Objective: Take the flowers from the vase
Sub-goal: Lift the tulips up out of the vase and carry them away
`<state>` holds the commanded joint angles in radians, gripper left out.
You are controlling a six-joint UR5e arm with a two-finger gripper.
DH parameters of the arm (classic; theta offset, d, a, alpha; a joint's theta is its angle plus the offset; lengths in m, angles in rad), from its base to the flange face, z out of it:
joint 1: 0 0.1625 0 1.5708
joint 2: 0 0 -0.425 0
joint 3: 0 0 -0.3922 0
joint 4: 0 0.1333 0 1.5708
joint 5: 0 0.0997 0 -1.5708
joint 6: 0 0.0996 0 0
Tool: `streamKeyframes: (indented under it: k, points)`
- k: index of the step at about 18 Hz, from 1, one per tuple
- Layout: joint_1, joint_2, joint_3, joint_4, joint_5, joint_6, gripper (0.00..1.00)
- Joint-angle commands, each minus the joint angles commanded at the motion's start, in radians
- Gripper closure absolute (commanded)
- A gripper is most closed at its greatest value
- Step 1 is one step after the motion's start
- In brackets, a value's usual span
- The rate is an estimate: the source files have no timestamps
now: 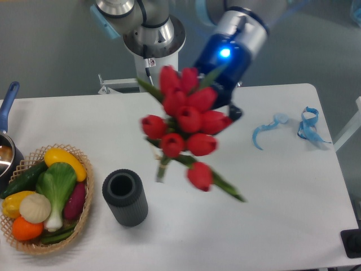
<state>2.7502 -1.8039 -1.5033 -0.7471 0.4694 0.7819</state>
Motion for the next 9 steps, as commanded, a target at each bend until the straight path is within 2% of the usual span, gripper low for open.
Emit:
streamKeyframes:
  k: [4, 9]
  points:
    - [0.048, -0.009, -0.003, -0.002, 0.000, 0.057, 0.56]
    - [0.055, -0.008, -0.023, 0.000, 0.000, 0.076, 0.56]
